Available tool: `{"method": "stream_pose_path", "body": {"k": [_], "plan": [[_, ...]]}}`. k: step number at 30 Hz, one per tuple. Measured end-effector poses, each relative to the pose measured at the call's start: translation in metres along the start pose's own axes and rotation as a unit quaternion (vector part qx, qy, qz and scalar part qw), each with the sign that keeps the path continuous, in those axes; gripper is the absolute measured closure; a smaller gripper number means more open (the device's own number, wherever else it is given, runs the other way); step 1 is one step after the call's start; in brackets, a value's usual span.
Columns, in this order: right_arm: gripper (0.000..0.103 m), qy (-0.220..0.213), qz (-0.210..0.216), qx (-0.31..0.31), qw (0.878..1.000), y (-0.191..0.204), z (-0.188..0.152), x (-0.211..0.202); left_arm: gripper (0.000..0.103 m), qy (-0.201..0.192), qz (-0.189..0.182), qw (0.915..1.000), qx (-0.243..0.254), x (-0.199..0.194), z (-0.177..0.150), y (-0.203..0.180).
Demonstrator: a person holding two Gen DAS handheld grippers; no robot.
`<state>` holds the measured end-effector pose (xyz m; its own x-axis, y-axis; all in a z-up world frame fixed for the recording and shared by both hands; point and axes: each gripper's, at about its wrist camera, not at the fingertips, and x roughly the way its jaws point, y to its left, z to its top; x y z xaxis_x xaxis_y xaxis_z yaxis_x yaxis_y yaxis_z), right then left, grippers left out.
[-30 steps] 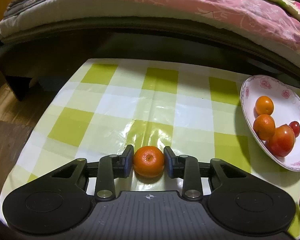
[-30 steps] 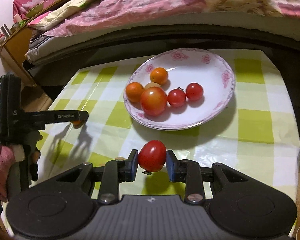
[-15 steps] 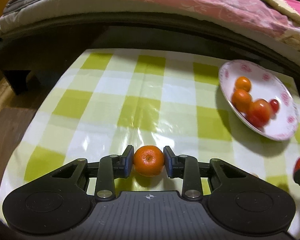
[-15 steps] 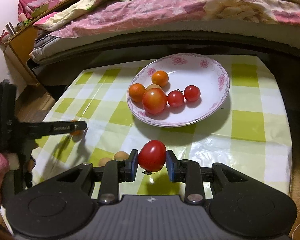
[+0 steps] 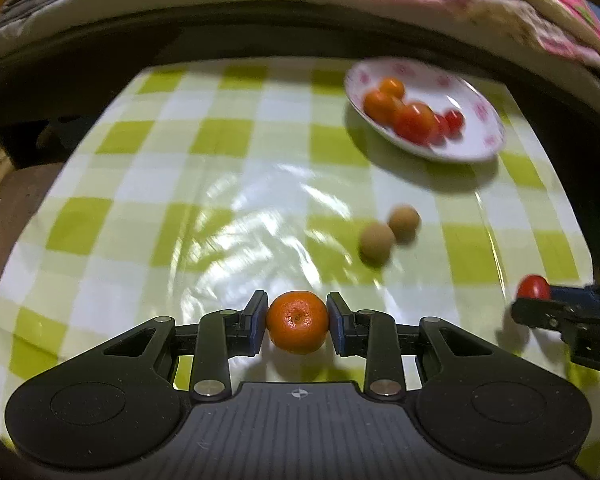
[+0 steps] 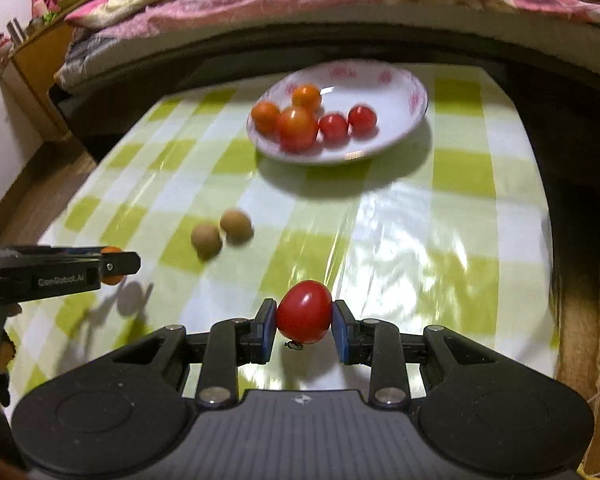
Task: Organize fruits
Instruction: 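Carry the tangerine and cherry tomato over the white plate with both grippers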
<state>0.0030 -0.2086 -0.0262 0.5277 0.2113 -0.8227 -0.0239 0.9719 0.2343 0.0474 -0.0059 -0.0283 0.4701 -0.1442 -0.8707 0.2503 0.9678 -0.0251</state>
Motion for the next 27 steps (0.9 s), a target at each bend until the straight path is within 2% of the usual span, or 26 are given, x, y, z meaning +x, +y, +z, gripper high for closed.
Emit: {"method": "stream_pose_path", "body": {"k": [5,12,19,22,27], "plan": [[0.07,0.008,-0.013,-0.031,0.999,0.012,-0.012,0.007,0.063,0.016,0.011,0.9996,0.02,0.01,-0.014,-0.007],[0.07,0.006,-0.027,-0.07,0.997,0.019,-0.017,0.014,0.06,0.009,0.018,0.9993,0.031,0.008,-0.018,-0.008],[0.069,0.007,-0.03,-0.08,0.996,0.022,-0.018,0.012,0.057,0.007,0.024,0.999,0.037,0.004,-0.024,-0.012],[0.07,0.008,-0.03,-0.08,0.996,0.022,-0.019,0.011,0.062,0.01,0.025,0.999,0.036,0.003,-0.024,-0.012],[0.07,0.013,-0.029,-0.084,0.996,0.025,-0.021,0.009,0.063,0.009,0.018,0.9987,0.047,-0.001,-0.024,-0.018]]}}
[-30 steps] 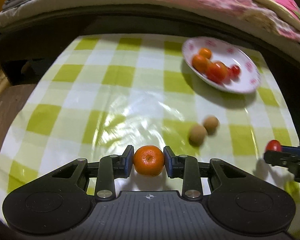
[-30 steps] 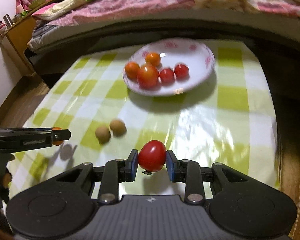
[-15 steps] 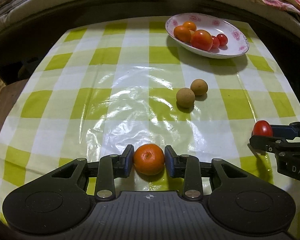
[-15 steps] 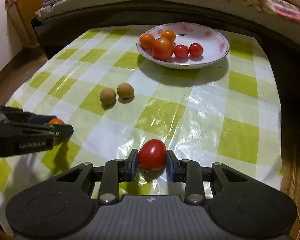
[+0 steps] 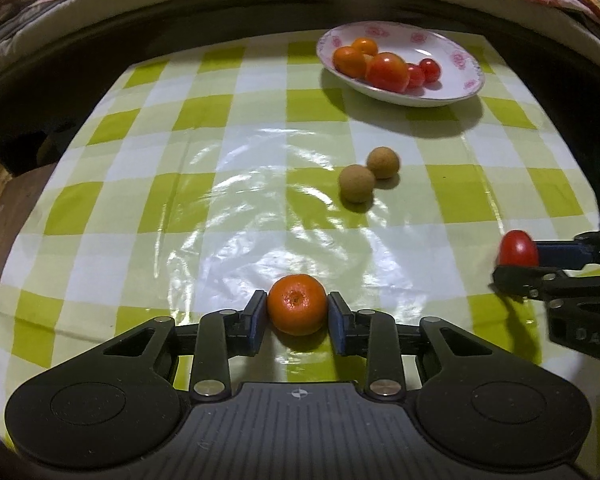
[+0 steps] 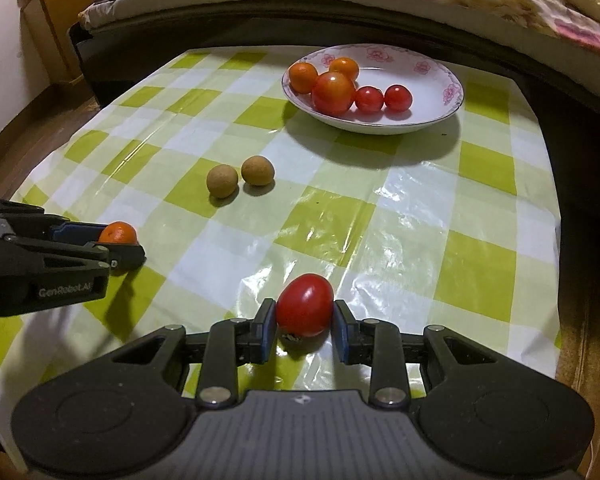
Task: Organize fruits
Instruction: 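Carry the tangerine and cherry tomato over the white plate with both grippers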
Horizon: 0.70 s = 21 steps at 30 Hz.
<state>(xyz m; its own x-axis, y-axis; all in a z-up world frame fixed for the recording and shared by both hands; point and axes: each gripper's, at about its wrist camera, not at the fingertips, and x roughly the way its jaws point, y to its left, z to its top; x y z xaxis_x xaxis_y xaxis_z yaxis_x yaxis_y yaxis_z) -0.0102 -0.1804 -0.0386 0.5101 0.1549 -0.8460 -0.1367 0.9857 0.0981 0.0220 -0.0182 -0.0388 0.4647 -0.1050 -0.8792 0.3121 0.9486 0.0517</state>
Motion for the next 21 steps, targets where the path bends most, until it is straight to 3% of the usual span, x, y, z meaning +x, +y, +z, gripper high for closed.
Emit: {"method": "stream_pose_path", "body": {"k": [21], "plan": [[0.07,-0.048,0.014,0.027,0.998,-0.01,0.031,-0.011,0.063,-0.043,-0.025,0.9987,0.009,-0.009,0.032,-0.022]]}}
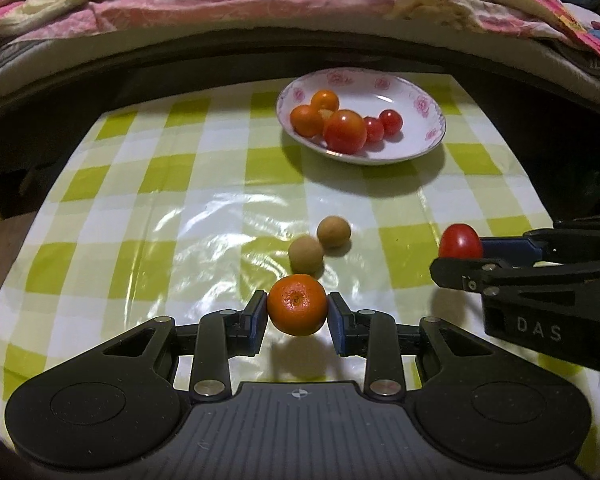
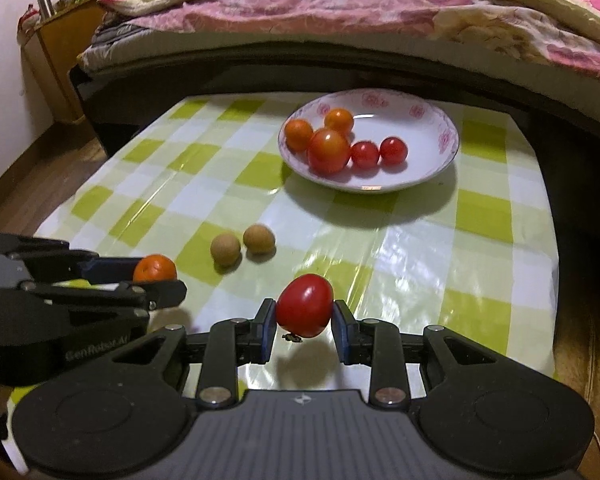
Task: Organize fruits
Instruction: 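Carry the tangerine and cherry tomato over the white plate with both grippers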
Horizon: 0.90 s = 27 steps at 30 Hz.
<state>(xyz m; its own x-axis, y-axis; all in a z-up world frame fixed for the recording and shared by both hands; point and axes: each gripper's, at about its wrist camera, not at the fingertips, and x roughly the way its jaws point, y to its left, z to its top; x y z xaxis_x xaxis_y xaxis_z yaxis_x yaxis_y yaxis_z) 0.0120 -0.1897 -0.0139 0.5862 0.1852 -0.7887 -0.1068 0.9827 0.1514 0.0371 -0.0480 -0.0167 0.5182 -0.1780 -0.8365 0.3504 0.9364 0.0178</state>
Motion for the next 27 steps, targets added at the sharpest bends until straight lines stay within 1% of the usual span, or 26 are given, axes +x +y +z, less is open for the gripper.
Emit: {"method": "stream_pose_path", "body": {"k": [8,10,15,23,27], "plan": [[0.07,-0.027,-0.006,0.02,0.999,-0.004,0.024,0.004,0.063,-0.02,0.005,0.9996,-0.019,-0.001,0.019,0.005],[0.07,-0.037,-0.01,0.023,0.999,-0.003,0.031,0.005,0.063,-0.024,0.009,0.9995,-0.018,0.001,0.025,0.005],[0.07,-0.059,-0.006,0.027,0.998,-0.001,0.047,0.003,0.063,-0.026,0.024,0.9991,-0.025,0.007,0.04,0.004],[0.07,-0.073,-0.012,0.06,0.995,-0.015,0.072,0.017,0.063,-0.022,0.054,0.9983,-0.007,0.016,0.067,-0.006],[0.07,-0.079,-0.002,0.072,0.994,-0.02,0.08,0.02,0.063,-0.02,0.067,0.9975,0.004,0.023,0.079,-0.015]]}}
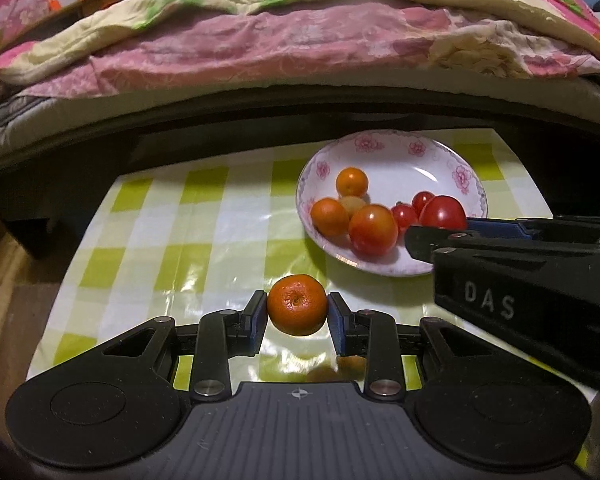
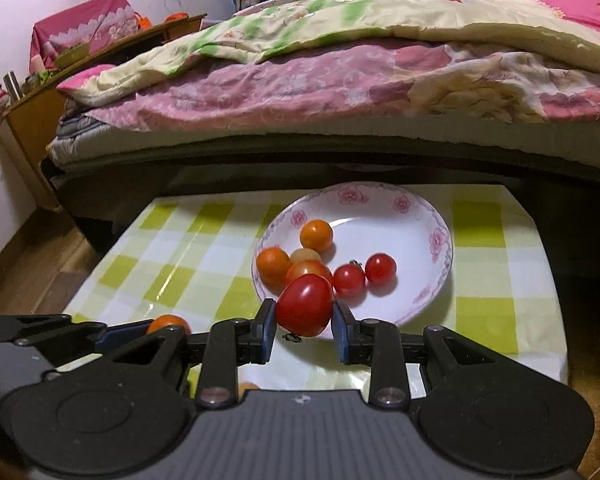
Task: Organize fruits
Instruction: 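Carry the tangerine and cherry tomato over the white plate with both grippers, then open both grippers to release the tangerine and cherry tomato into the plate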
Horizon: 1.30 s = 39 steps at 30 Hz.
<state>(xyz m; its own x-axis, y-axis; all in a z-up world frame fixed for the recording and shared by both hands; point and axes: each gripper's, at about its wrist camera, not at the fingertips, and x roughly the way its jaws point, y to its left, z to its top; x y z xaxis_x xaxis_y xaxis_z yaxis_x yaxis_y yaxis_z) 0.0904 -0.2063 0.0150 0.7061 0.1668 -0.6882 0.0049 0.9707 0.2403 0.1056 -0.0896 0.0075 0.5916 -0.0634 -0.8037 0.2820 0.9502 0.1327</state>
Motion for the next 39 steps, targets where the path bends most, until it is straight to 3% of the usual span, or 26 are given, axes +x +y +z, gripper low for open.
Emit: {"method": "stream_pose_path", "body": {"k": [23,39], "plan": [[0.07,-0.016,0.005,0.057,0.998,-0.035,0.025,0.041,0.063,0.004,0.008,0.9998,0.015,0.044,0.035,-0.01],[0.07,-0.022,0.01,0.083,0.996,-0.058,0.029,0.077,0.063,0.008,-0.016,0.9998,-0.002,0.077,0.047,0.001]]}}
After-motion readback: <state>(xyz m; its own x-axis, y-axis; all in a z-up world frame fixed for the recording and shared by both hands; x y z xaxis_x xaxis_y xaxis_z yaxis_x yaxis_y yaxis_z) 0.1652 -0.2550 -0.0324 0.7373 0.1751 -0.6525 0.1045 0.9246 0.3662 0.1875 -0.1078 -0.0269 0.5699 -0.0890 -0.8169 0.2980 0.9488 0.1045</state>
